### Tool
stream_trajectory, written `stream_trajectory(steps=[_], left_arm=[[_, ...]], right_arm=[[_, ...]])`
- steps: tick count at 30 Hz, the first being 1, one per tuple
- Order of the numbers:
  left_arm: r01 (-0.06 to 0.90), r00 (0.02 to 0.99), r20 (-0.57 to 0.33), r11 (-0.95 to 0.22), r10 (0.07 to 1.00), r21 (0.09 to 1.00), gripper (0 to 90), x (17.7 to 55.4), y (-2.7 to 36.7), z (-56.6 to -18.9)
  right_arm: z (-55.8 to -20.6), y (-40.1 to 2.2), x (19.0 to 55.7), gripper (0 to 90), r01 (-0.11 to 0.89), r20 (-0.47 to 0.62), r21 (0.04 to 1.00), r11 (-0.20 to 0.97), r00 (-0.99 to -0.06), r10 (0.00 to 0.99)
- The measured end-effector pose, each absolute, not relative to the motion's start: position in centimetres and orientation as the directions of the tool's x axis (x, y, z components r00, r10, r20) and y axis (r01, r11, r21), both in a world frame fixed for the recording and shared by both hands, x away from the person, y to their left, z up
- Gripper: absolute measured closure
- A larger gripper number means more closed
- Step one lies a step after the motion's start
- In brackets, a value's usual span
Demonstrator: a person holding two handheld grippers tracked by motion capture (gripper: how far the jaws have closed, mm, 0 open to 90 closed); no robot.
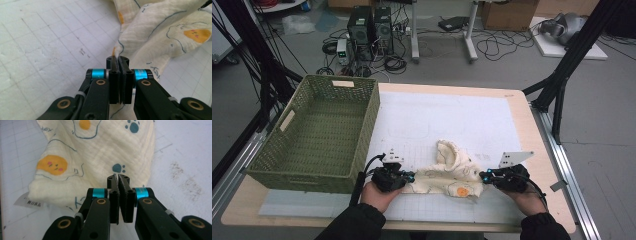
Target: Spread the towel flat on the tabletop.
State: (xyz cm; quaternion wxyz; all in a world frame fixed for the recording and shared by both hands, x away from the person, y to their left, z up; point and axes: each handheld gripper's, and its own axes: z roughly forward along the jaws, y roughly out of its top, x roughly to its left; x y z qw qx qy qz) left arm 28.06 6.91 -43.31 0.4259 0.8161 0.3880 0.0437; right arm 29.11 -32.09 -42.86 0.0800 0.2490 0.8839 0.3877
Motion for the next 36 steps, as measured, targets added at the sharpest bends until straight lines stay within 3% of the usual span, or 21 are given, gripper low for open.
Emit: stream_trajectory(steps=[2,8,17,19,22,24,36], left_arm=[[0.593,0.698,-0.269,-0.324,0.664,0.737,86.2,28.1,6.9,-43.2],[0.582,0.698,-0.309,-0.260,0.646,0.770,69.8,28.5,7.1,-41.9],[0.545,0.724,-0.298,-0.250,0.622,0.800,69.2,30.6,4.9,-40.3],[0.551,0.725,-0.307,-0.252,0.616,0.796,68.7,31.2,4.3,-40.3],[0.553,0.724,-0.314,-0.245,0.614,0.797,68.7,31.8,3.3,-40.5],[0.553,0.724,-0.313,-0.248,0.614,0.795,68.8,32.2,2.7,-40.6],[0.578,0.714,-0.315,-0.272,0.625,0.769,67.4,34.4,0.2,-41.5]], right_arm=[[-42.8,-32.1,29.1,83.9,0.373,0.056,0.730,0.573,-0.868,0.494],[-41.2,-32.3,30.0,70.4,0.364,0.089,0.795,0.486,-0.861,0.500],[-42.9,-30.8,32.9,61.9,0.406,0.096,0.769,0.494,-0.837,0.539],[-43.5,-30.4,33.4,66.6,0.421,0.111,0.755,0.502,-0.837,0.535],[-44.3,-29.7,33.7,83.6,0.424,0.128,0.720,0.550,-0.859,0.495],[-44.3,-29.5,33.5,89.2,0.411,0.120,0.713,0.569,-0.870,0.478],[-42.8,-32.2,31.9,89.5,0.396,0.067,0.741,0.542,-0.847,0.527]])
